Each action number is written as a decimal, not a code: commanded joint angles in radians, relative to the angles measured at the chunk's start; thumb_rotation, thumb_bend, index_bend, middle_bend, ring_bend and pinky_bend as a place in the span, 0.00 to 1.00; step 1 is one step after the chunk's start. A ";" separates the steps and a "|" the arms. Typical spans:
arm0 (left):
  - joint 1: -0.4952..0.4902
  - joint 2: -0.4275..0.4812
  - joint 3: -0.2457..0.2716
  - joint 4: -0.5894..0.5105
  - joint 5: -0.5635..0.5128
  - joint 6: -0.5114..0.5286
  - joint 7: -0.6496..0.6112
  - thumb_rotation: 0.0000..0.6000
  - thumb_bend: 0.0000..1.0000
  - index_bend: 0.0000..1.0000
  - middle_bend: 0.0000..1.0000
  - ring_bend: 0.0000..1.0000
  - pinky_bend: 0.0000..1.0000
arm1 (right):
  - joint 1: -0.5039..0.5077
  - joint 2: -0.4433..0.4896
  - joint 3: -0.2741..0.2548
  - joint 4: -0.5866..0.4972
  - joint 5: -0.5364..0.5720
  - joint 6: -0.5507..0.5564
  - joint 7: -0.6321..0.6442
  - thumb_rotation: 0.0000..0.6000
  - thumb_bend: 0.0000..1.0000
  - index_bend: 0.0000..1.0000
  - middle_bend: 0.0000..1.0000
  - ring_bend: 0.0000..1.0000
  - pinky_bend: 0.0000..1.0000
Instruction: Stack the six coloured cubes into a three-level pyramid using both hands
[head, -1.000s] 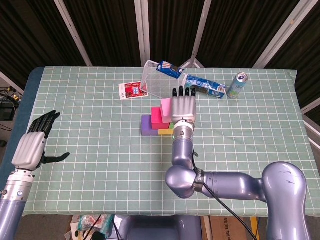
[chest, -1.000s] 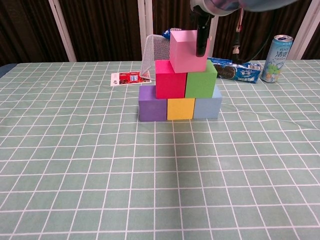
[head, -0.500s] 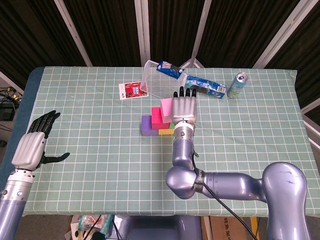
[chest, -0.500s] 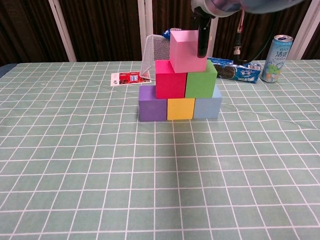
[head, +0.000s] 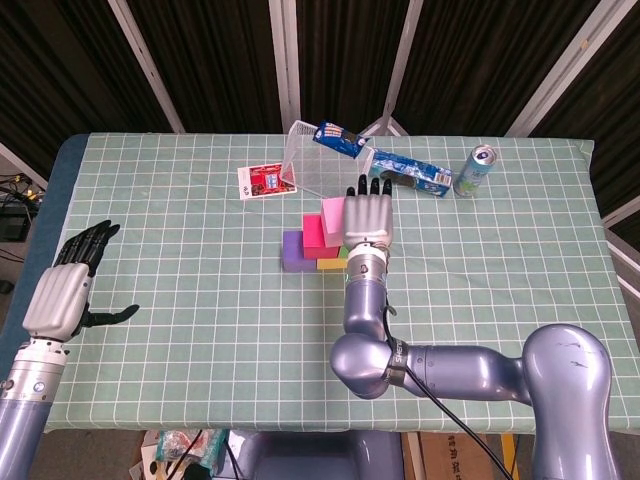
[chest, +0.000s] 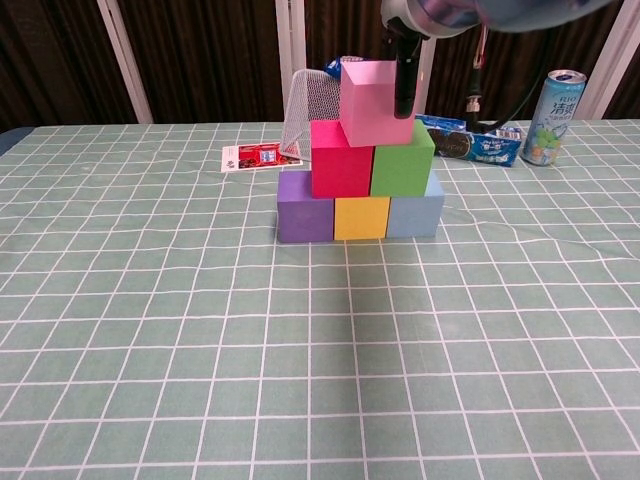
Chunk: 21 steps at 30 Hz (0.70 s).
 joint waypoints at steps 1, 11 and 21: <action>0.000 0.000 0.000 0.000 0.000 0.000 0.000 1.00 0.09 0.00 0.00 0.00 0.02 | 0.000 0.000 0.000 0.000 -0.001 0.001 0.000 1.00 0.28 0.21 0.00 0.00 0.00; 0.000 0.000 0.000 0.000 0.000 0.000 0.000 1.00 0.09 0.00 0.00 0.00 0.02 | 0.000 -0.006 0.001 0.004 -0.005 0.002 0.002 1.00 0.28 0.23 0.00 0.00 0.00; -0.001 0.001 -0.001 -0.001 -0.001 -0.001 0.001 1.00 0.09 0.00 0.00 0.00 0.02 | 0.002 -0.007 0.006 0.000 -0.009 0.007 0.000 1.00 0.28 0.25 0.00 0.00 0.00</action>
